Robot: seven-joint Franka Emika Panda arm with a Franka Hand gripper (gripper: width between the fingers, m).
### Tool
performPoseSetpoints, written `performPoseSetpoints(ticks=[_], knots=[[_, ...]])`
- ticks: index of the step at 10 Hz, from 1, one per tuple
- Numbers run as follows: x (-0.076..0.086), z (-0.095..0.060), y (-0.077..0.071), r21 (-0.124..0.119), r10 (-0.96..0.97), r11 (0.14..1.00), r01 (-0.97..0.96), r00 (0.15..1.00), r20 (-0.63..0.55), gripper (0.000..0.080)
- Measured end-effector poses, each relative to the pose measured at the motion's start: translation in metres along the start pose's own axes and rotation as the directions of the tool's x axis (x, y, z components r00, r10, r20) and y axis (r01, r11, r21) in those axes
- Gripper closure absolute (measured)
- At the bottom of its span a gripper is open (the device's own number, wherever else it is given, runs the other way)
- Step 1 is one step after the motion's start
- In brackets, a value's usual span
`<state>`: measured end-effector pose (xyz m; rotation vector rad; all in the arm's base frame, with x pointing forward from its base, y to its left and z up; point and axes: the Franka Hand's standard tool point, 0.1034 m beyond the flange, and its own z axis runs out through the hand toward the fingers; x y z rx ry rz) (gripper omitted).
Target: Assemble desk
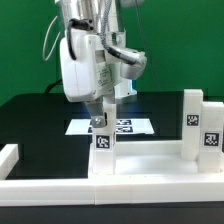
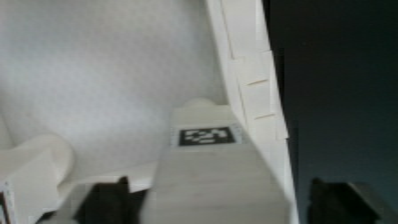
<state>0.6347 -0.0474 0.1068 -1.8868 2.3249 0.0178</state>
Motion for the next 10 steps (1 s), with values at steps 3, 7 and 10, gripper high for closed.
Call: performPoseSetpoints(ticks=[3,7,10], knots=[[-0.0058,0.0024,0.0025,-0.009,-0.517,0.856,0.517,0.856,0.008,0.0157],[-0.0023,0.0013,0.0014,-0.026,-0.798,0.602,0.798,0.602,-0.003,0.0150],[-0.0046,-0.0006,0.0005,-0.074,-0.987,0.157,0.985,0.159,0.018,0.0150]])
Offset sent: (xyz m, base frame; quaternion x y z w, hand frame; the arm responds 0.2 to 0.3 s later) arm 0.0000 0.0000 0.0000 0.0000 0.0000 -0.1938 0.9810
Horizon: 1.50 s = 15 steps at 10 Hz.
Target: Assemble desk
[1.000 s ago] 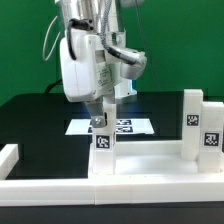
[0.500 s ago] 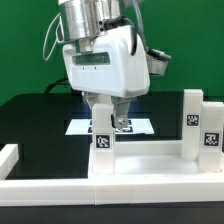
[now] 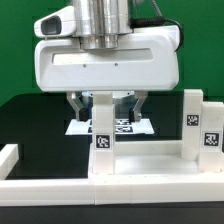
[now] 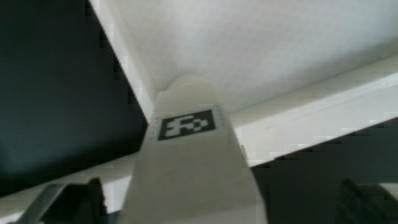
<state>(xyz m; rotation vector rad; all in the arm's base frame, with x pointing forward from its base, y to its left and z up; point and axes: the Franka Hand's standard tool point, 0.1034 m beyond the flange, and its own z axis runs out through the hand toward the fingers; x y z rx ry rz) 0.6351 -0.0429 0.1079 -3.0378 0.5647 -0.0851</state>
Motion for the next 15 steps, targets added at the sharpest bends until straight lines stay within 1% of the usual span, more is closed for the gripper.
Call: performPoseSetpoints(ticks=[2,3,4,5,6,7,8,9,10,11,12,13,14,15], knots=[[-0.0003,0.0003,0.0001,0.000,0.028,1.000,-0.028,1.000,0.001,0.0165],[-0.0003,0.0003,0.0001,0.000,0.058,0.998,-0.058,0.998,0.001,0.0339],[-0.0001,0.0003,0.0012,-0.001,0.143,0.990,-0.143,0.990,0.000,0.0508],[-0.0003,0.0007,0.0031,-0.004,0.214,0.977,-0.214,0.977,0.001,0.0508],[-0.0004,0.0008,0.0032,-0.004,0.244,0.970,-0.244,0.970,0.001,0.0508],[-0.0003,0.0008,0.0034,-0.003,0.344,0.939,-0.344,0.939,0.000,0.0508],[0.0001,0.0002,0.0036,-0.004,0.465,0.885,-0.465,0.885,0.000,0.0508],[-0.0022,-0.0014,0.0027,-0.020,0.642,0.766,-0.642,0.766,0.022,0.0508],[-0.0030,-0.0022,0.0005,-0.021,0.801,0.598,-0.801,0.597,0.040,0.0508],[-0.0014,-0.0027,-0.0020,-0.012,0.891,0.452,-0.892,0.451,0.045,0.0508],[-0.0003,-0.0022,-0.0016,-0.004,0.940,0.338,-0.941,0.337,0.050,0.0508],[0.0002,-0.0006,0.0004,0.010,0.973,0.223,-0.975,0.223,0.053,0.0508],[0.0002,-0.0005,0.0008,0.009,0.980,0.193,-0.981,0.193,0.052,0.0508],[0.0003,-0.0002,0.0010,0.007,0.990,0.130,-0.991,0.130,0.051,0.0508]])
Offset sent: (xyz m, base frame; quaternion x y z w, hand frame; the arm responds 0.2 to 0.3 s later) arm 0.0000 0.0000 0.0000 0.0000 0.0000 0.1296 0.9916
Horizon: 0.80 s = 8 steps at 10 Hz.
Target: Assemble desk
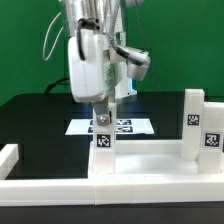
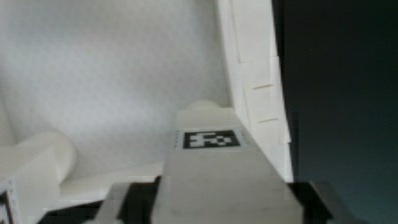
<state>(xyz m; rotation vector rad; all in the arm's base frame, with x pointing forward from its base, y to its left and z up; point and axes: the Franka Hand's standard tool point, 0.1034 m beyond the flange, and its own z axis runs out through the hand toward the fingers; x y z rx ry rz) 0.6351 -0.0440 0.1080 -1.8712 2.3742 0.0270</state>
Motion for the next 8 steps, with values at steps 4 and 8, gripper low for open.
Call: performPoseSetpoints(ticks=[4,8], knots=[[0.004,0.000,0.002,-0.007,0.078,0.997,-0.078,0.996,-0.031,0.0501],[-0.010,-0.036,-0.007,0.041,0.050,0.998,-0.050,0.999,0.015,0.0183]])
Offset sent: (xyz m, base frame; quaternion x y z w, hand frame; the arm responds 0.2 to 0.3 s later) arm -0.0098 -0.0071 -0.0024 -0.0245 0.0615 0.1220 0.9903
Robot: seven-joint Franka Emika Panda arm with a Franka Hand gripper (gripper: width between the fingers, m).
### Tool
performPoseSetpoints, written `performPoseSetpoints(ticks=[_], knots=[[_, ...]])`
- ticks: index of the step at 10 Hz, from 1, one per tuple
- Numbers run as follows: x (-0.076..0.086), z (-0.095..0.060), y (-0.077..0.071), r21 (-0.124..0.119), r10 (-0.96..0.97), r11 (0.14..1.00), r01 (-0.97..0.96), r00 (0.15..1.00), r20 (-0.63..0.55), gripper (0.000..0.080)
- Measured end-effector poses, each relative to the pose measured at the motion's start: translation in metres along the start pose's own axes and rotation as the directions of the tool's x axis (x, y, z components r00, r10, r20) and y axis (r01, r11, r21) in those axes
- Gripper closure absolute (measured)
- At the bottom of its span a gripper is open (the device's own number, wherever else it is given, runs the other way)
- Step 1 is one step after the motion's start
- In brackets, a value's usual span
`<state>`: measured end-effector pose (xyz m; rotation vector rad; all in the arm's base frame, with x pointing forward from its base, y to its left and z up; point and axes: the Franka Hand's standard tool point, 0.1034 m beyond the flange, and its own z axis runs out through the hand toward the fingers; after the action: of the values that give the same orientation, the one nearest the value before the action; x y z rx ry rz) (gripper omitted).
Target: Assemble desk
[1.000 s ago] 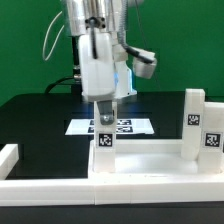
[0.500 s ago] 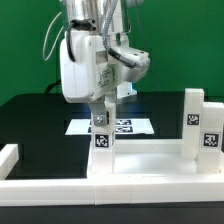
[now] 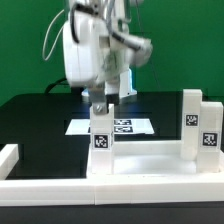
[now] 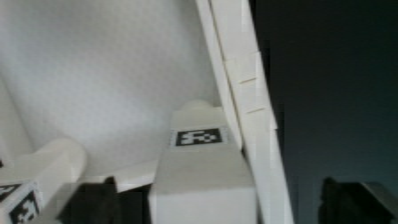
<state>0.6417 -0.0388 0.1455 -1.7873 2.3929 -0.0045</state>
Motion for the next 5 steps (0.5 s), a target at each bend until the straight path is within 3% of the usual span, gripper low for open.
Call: performPoseSetpoints(ticks=[2,5], knots=[[-0.013,-0.033,-0.010,0.043,-0.010,0.999,0.009,0.999,0.033,0.0160],[-0.010,-0.022,-0.007,0.031,-0.015,0.999,0.014,1.000,0.022,0.0151]])
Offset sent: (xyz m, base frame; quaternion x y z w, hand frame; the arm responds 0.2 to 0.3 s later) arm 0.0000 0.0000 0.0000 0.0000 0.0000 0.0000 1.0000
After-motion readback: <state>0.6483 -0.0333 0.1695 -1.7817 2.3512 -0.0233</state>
